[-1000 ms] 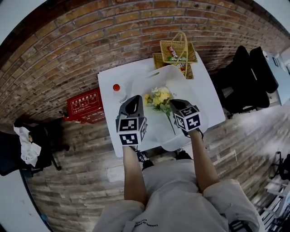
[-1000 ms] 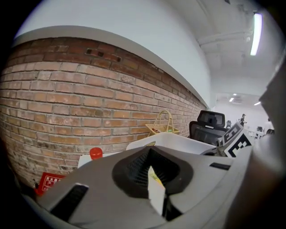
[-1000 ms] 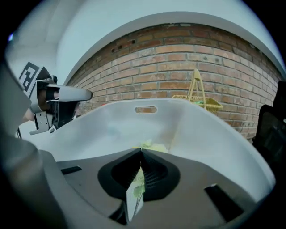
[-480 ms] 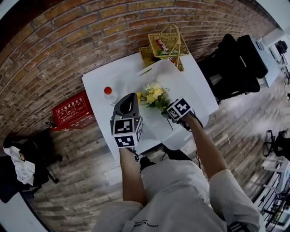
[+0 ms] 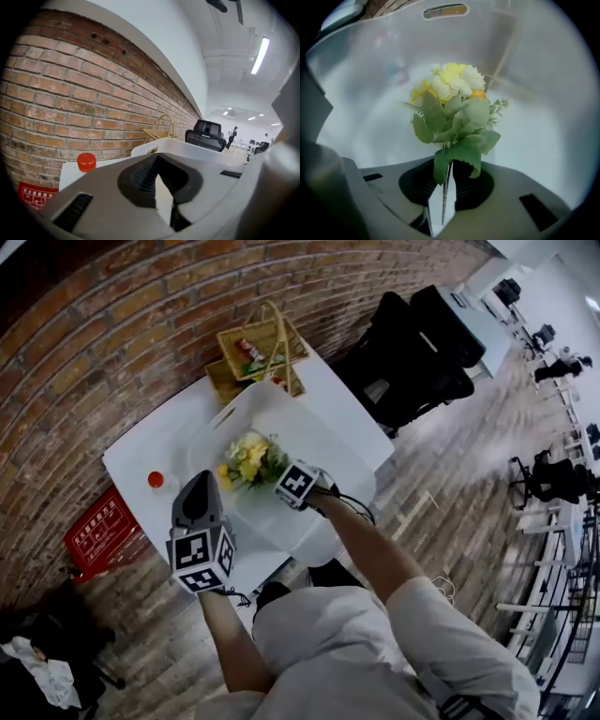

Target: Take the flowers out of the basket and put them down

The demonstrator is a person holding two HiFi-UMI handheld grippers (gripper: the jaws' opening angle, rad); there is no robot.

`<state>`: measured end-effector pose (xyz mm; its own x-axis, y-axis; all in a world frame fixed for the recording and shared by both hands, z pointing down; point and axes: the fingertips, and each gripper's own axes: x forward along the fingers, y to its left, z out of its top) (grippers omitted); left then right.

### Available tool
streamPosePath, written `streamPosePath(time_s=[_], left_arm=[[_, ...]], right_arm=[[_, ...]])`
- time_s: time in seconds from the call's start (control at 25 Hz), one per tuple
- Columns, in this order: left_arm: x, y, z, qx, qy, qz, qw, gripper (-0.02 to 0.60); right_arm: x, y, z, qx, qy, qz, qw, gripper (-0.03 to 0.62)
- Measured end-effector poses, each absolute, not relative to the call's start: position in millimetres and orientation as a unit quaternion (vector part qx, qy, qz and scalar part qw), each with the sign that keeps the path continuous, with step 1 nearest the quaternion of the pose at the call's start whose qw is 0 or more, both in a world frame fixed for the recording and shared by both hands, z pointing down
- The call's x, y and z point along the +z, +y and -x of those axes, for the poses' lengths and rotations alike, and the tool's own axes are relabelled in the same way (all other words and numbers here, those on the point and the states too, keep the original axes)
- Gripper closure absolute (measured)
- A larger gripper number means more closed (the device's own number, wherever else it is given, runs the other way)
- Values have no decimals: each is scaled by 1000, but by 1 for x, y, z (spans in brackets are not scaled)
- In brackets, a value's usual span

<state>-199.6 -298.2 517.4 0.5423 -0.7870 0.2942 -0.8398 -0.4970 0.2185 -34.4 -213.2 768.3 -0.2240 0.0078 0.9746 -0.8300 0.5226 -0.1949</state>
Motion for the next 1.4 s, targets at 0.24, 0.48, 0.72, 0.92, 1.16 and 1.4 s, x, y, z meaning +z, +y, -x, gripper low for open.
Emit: streamPosePath(time_s=[0.24, 0.48, 0.72, 0.92, 1.16, 1.4], left_arm=[[511, -280, 161, 112, -419, -890, 138, 557], [487, -266, 138, 102, -403, -902, 117, 557], [475, -234, 132, 83, -405, -904, 109, 557], [474, -198, 135, 85, -386, -914, 98, 557], [468, -166, 133, 93, -352, -928, 82, 557], [458, -128, 135, 94, -322, -939, 69, 557]], right_arm=[[749, -239, 18, 287, -710, -333, 550, 519], [695, -247, 35, 372, -725, -387, 431, 526], [635, -253, 35, 362, -749, -427, 354, 525], [572, -242, 37, 327, -767, -460, 305, 525], [505, -211, 36, 292, -778, -502, 241, 525], [446, -175, 45, 253, -782, -534, 199, 526]])
